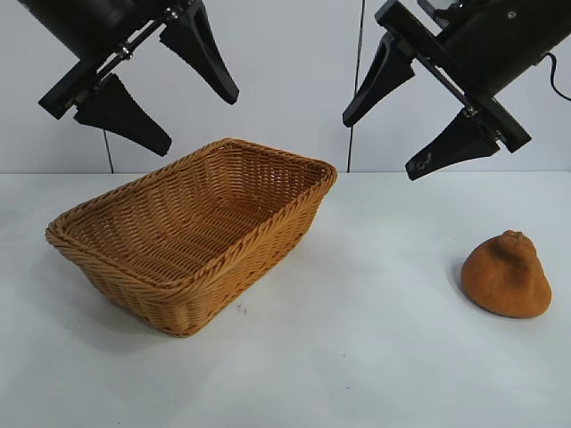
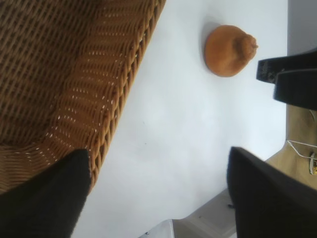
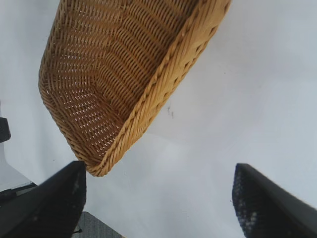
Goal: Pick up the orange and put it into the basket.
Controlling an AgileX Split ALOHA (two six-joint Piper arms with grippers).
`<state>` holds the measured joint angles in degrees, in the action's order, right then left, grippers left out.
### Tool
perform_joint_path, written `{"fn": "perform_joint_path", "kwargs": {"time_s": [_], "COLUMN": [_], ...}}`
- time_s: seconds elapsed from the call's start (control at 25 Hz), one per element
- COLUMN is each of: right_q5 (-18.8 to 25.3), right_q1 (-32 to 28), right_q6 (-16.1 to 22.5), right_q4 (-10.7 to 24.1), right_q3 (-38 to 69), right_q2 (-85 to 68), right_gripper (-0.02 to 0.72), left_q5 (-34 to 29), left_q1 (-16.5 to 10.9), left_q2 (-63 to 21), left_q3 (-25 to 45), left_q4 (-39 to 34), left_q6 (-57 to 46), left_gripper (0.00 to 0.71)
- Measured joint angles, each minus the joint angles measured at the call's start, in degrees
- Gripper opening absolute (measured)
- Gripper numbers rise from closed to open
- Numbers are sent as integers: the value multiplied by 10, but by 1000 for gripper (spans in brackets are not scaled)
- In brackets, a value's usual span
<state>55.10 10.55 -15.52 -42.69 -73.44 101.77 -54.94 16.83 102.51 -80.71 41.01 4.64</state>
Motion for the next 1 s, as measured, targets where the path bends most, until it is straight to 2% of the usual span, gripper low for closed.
{"fn": "perform_joint_path", "kwargs": {"time_s": [1.0], "right_q5": [2], "right_q1": [0], "right_q6": [0], "right_q4": [2], "right_q3": [0], "right_q2": [0], "right_gripper": [557], "left_q5": [10], "left_q1": [0], "left_q2": [0], "left_q3": [0], "left_q4": [1], "left_q6": [0], "left_gripper": [546]}}
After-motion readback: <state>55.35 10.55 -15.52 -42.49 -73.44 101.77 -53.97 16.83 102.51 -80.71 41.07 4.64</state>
